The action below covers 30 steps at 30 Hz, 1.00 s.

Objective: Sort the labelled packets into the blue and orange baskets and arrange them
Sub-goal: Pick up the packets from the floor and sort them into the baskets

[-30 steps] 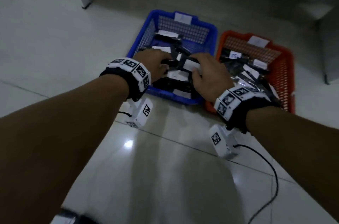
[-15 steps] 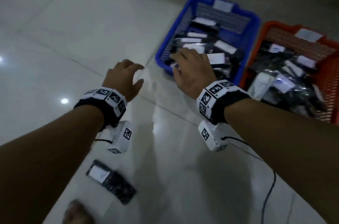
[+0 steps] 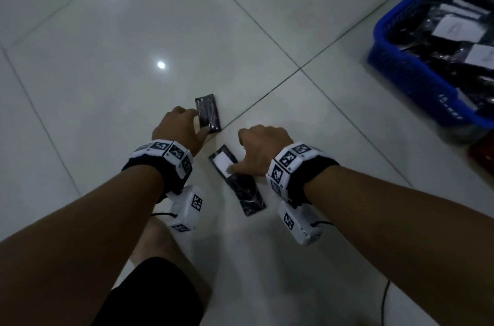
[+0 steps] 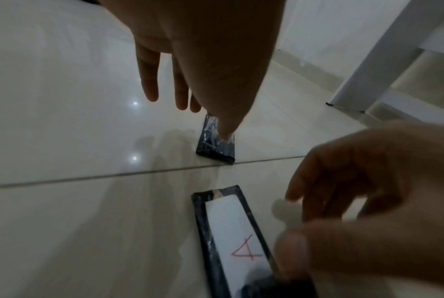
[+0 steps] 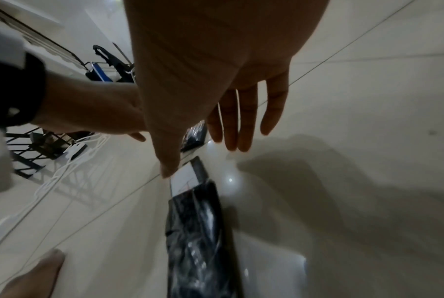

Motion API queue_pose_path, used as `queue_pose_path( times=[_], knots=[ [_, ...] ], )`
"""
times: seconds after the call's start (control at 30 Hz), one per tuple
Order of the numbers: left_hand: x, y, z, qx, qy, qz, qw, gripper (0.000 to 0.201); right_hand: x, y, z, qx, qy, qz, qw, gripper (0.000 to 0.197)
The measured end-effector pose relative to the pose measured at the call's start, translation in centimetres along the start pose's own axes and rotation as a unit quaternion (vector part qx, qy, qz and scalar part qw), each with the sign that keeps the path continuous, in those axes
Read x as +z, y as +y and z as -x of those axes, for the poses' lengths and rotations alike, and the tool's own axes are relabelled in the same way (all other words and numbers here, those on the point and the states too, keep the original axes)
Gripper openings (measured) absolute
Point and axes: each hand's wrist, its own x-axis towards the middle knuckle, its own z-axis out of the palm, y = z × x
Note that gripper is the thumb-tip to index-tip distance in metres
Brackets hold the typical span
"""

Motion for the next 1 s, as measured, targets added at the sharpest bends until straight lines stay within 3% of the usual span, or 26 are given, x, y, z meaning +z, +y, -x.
queue_pose_path(
  times=[0.17,0.33,0.43,0.53,0.67,0.73,0.83,0.93,0.97,1.0],
  knots=[
    [1.2,0.3,-2.7,-0.026,-0.016,0.073,0.997,0.049,2.3,-1.3,-0.4,0.032,-0.002,0.029,0.999,0.063],
    [1.0,1.3,-4.7,-0.052,0.016,0.138,0.989,0.06,2.9,-2.9,-1.4,0.013,0.067,0.004,0.998,0.039],
    [1.2,0.7,-5.0,-0.025,0.031,0.131,0.991,0.052,3.1,-2.8,-2.0,0.042,0.044,-0.048,0.997,0.031],
    [0.9,0.5,-5.1,-0.001,0.039,0.114,0.993,0.051,1.7,-1.5,-2.0,0.106,0.0,-0.138,0.985,0.038],
    [0.0,1.4,-5.3,-0.022,0.024,0.116,0.993,0.042,-0.7,2.2,-1.1,0.154,0.04,-0.183,0.97,0.025],
    [-0.1,2.3,-5.1,-0.025,0.016,0.175,0.984,0.03,-1.8,4.1,-0.3,0.158,0.065,-0.206,0.964,0.025],
    [-0.3,4.5,-4.8,-0.009,-0.051,0.341,0.939,0.016,-3.7,6.9,1.1,0.161,0.115,-0.241,0.95,0.027],
    [-1.8,7.8,-4.2,-0.056,-0.147,0.567,0.808,0.012,-5.6,9.4,2.5,0.166,0.195,-0.262,0.93,0.026],
    [-2.5,9.1,-3.9,-0.062,-0.174,0.603,0.776,0.016,-6.4,10.2,3.0,0.169,0.222,-0.261,0.924,0.026],
    [-3.3,10.3,-3.8,-0.056,-0.196,0.609,0.766,0.021,-7.1,11.0,3.5,0.173,0.247,-0.26,0.918,0.026]
  ],
)
